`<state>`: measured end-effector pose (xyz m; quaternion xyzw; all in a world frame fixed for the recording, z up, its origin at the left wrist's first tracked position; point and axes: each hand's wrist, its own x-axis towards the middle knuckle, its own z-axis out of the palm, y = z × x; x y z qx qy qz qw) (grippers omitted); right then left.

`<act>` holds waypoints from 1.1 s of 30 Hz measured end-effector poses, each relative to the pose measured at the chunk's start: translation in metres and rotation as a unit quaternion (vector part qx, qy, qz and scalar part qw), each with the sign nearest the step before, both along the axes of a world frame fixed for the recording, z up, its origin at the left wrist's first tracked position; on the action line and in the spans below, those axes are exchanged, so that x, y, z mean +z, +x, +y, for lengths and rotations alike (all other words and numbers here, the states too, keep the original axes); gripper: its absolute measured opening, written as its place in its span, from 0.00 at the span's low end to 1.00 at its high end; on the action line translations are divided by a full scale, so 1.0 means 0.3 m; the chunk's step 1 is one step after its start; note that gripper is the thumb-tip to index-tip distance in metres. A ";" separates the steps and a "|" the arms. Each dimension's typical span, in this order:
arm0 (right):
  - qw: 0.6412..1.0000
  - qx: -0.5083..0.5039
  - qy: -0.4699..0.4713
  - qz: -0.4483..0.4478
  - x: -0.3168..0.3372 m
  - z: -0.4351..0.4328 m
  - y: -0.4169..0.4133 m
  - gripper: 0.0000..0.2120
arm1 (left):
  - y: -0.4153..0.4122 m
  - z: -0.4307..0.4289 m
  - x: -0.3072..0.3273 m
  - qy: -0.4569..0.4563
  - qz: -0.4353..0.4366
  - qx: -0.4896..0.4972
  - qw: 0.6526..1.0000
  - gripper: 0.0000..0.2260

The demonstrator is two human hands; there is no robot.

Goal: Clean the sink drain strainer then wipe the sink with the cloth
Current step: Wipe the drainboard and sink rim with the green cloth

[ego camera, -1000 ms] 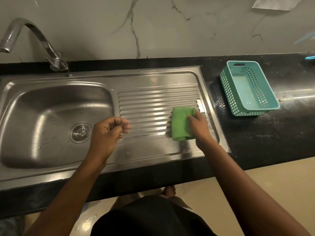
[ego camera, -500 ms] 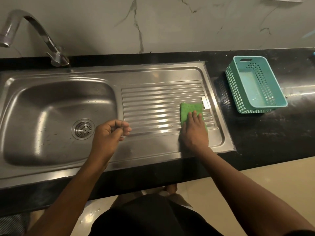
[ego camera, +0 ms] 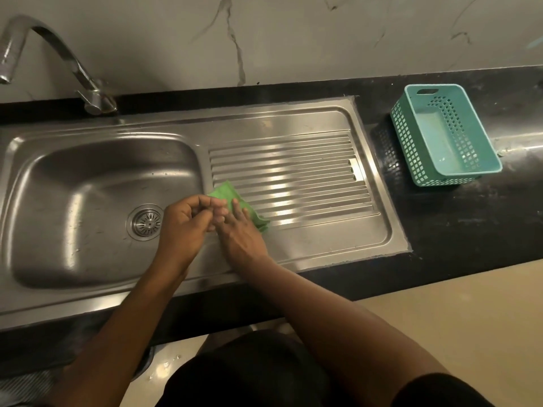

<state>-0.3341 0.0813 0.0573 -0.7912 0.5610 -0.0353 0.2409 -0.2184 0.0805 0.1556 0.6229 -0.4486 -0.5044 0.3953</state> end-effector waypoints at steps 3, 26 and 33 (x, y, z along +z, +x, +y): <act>0.993 0.102 -0.054 -0.035 -0.028 0.024 -0.049 0.23 | -0.023 0.005 -0.006 0.001 0.011 0.007 1.000 0.17; 0.947 -0.304 -0.065 0.081 0.035 0.184 -0.549 0.26 | -0.011 0.048 -0.046 0.007 0.006 -0.025 1.000 0.17; 0.999 -0.045 -0.016 -0.027 0.054 0.178 -0.025 0.24 | -0.044 0.057 -0.027 0.008 0.017 -0.021 1.000 0.17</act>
